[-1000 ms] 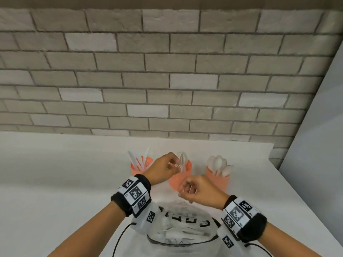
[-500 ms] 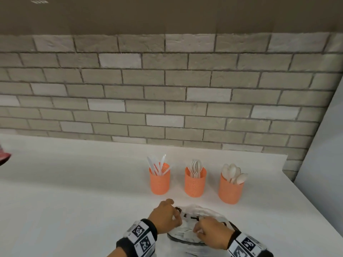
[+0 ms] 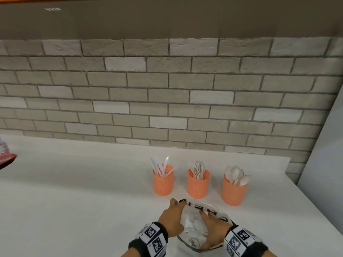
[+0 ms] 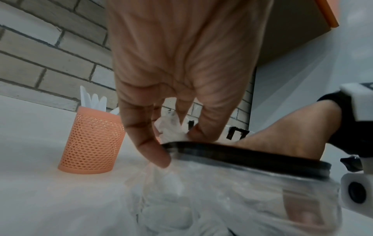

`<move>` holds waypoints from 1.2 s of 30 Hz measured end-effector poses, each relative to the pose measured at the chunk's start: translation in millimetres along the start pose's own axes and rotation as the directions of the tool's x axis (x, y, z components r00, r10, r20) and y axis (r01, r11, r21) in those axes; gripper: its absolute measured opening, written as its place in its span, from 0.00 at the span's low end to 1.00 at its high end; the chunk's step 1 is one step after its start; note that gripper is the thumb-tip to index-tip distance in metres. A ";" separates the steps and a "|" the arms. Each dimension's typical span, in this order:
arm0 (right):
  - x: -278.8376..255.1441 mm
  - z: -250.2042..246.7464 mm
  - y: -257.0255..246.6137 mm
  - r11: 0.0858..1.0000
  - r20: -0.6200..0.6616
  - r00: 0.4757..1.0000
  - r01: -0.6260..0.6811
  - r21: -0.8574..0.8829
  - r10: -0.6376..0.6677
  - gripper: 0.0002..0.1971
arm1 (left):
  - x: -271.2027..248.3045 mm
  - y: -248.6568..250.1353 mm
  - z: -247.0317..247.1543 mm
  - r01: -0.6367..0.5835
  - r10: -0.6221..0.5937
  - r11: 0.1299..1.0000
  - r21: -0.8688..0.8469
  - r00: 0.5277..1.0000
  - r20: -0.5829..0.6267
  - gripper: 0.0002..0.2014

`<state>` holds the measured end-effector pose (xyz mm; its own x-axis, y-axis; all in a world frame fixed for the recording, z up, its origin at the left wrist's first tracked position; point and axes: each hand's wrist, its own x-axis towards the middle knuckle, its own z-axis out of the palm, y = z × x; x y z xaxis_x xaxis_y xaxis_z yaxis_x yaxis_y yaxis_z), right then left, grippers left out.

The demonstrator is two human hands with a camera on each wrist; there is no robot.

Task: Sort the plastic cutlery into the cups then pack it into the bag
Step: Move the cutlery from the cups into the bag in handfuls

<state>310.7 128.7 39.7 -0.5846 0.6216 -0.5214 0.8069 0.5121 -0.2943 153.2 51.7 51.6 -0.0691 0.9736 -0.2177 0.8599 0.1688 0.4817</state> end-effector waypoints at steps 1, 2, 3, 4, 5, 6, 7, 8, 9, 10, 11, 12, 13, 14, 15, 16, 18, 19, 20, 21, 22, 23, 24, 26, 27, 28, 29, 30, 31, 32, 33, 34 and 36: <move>-0.9 -2.5 0.7 1.000 0.020 0.999 -0.027 -0.007 0.027 0.62 | 0.2 1.2 -1.4 -0.002 0.002 1.000 0.002 1.000 0.021 0.39; -2.7 -4.9 0.6 0.999 0.031 0.998 -0.045 -0.021 0.045 0.63 | 0.9 2.3 -2.9 -0.006 0.006 1.000 0.006 0.999 0.045 0.41; -2.4 -6.4 0.7 0.998 0.042 0.997 -0.059 -0.026 0.060 0.63 | 1.6 3.4 -4.6 -0.012 0.011 1.000 0.011 0.998 0.067 0.43; -3.2 -7.2 -0.7 0.997 0.041 0.997 -0.069 -0.036 0.070 0.63 | 2.7 4.2 -6.4 -0.020 0.018 1.000 0.015 0.996 0.084 0.44; -2.2 -6.9 -1.3 0.996 0.046 0.996 -0.081 -0.041 0.083 0.62 | 3.4 4.9 -8.3 -0.025 0.023 1.000 0.016 0.995 0.097 0.44; -2.9 -8.2 -3.3 0.995 0.049 0.995 -0.087 -0.043 0.089 0.61 | 3.9 5.4 -10.1 -0.027 0.026 1.000 0.015 0.994 0.107 0.44; -4.4 -8.6 -4.8 0.994 0.041 0.994 -0.098 -0.046 0.100 0.60 | 4.1 5.5 -11.7 -0.027 0.025 1.000 0.014 0.993 0.117 0.45; -5.9 -8.4 -7.1 0.993 0.028 0.993 -0.115 -0.033 0.116 0.58 | 4.2 5.2 -13.0 -0.025 0.023 1.000 0.011 0.992 0.126 0.45; -6.5 -8.0 -8.3 0.992 0.032 0.991 -0.126 -0.015 0.126 0.58 | 4.3 4.6 -13.8 -0.022 0.021 1.000 0.008 0.991 0.133 0.45; -8.7 -8.8 -8.8 0.992 0.032 0.992 -0.125 -0.004 0.125 0.57 | 4.5 3.6 -14.8 -0.019 0.018 1.000 0.006 0.991 0.136 0.45; -6.6 -7.0 -7.8 0.993 0.025 0.993 -0.117 -0.004 0.117 0.57 | 4.6 2.4 -15.5 -0.016 0.015 1.000 0.005 0.990 0.138 0.45; -5.3 -6.1 -6.5 0.994 0.017 0.995 -0.101 0.031 0.100 0.58 | 5.0 1.2 -16.2 -0.011 0.011 1.000 0.005 0.990 0.139 0.45; -4.0 -5.2 -6.0 0.995 0.014 0.996 -0.090 0.044 0.089 0.60 | 5.2 0.2 -16.5 -0.008 0.007 1.000 0.006 0.990 0.142 0.45; -7.5 -5.8 -8.3 0.997 0.023 0.997 -0.077 0.025 0.077 0.62 | 5.3 -0.6 -16.7 -0.005 0.004 1.000 0.009 0.990 0.144 0.45; -8.0 -6.9 -8.2 0.998 0.024 0.998 -0.062 0.028 0.061 0.61 | 4.9 -0.8 -16.9 -0.006 0.004 1.000 0.013 0.989 0.145 0.45; -7.6 -7.5 -7.2 0.998 0.020 0.998 -0.055 0.027 0.054 0.55 | 4.8 -0.6 -16.9 -0.009 0.006 1.000 0.017 0.989 0.145 0.44; -7.8 -9.0 -4.7 0.998 0.027 0.998 -0.063 0.025 0.062 0.44 | 4.8 0.3 -17.0 -0.014 0.010 1.000 0.022 0.989 0.148 0.44; -8.0 -10.1 -3.3 0.997 0.028 0.997 -0.071 0.008 0.071 0.42 | 4.8 1.0 -17.3 -0.014 0.010 1.000 0.026 0.989 0.151 0.44; -6.0 -12.1 -0.6 0.996 0.024 0.995 -0.092 0.004 0.092 0.41 | 4.9 1.5 -17.6 -0.014 0.009 0.999 0.033 0.988 0.154 0.44; -5.9 -12.5 0.4 0.994 0.015 0.994 -0.112 0.006 0.112 0.41 | 4.8 2.3 -17.7 -0.013 0.006 0.999 0.040 0.988 0.157 0.44; -3.7 -13.3 2.4 0.993 0.029 0.993 -0.114 -0.025 0.115 0.40 | 4.8 2.9 -17.7 -0.010 0.002 0.999 0.048 0.987 0.161 0.45; -5.4 -13.8 1.2 0.992 0.044 0.992 -0.119 -0.051 0.121 0.39 | 4.6 3.6 -17.6 -0.005 -0.004 0.998 0.057 0.986 0.165 0.45; -2.7 -14.0 2.9 0.992 0.047 0.993 -0.102 -0.070 0.106 0.39 | 4.3 4.2 -17.5 -0.001 -0.009 0.998 0.064 0.986 0.168 0.45; -3.0 -12.1 1.9 0.990 0.020 0.995 -0.091 -0.107 0.093 0.41 | 3.9 6.0 -17.4 0.004 -0.016 0.998 0.070 0.985 0.175 0.44; -3.6 -8.5 1.3 0.988 0.010 0.996 -0.092 -0.124 0.093 0.42 | 3.5 6.9 -17.6 0.005 -0.018 0.997 0.073 0.984 0.179 0.44; -0.4 -2.7 3.4 0.985 -0.003 0.995 -0.103 -0.137 0.104 0.44 | 3.1 7.9 -17.2 0.005 -0.019 0.997 0.077 0.983 0.183 0.44; 2.1 2.6 5.0 0.986 -0.023 0.994 -0.108 -0.129 0.105 0.45 | 2.6 9.1 -16.6 0.005 -0.020 0.997 0.083 0.982 0.186 0.44; 4.4 8.2 5.9 0.986 -0.041 0.993 -0.115 -0.118 0.111 0.47 | 1.9 10.0 -15.8 0.003 -0.020 0.996 0.090 0.982 0.189 0.44; 4.4 12.3 5.3 0.985 -0.051 0.992 -0.124 -0.122 0.118 0.49 | 0.9 11.0 -15.1 0.001 -0.020 0.995 0.097 0.981 0.192 0.45; 5.5 13.9 5.2 0.985 -0.049 0.992 -0.121 -0.123 0.116 0.51 | 0.3 11.8 -15.0 -0.001 -0.018 0.995 0.103 0.981 0.191 0.44; 6.4 14.3 5.2 0.984 -0.050 0.992 -0.118 -0.130 0.113 0.51 | -0.1 12.1 -15.3 -0.005 -0.016 0.994 0.108 0.982 0.189 0.44; 9.9 13.4 6.0 0.984 -0.041 0.993 -0.118 -0.132 0.113 0.49 | -0.1 12.0 -15.9 -0.008 -0.013 0.994 0.109 0.983 0.185 0.44; 14.4 9.8 6.8 0.989 -0.024 0.995 -0.104 -0.110 0.102 0.44 | 0.3 11.0 -17.8 -0.011 -0.007 0.994 0.105 0.985 0.171 0.43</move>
<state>308.6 135.3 22.3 -0.5012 0.6847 -0.5292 0.8492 0.5067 -0.1488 153.6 56.6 71.9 0.0124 0.9318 -0.3627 0.9091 0.1406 0.3922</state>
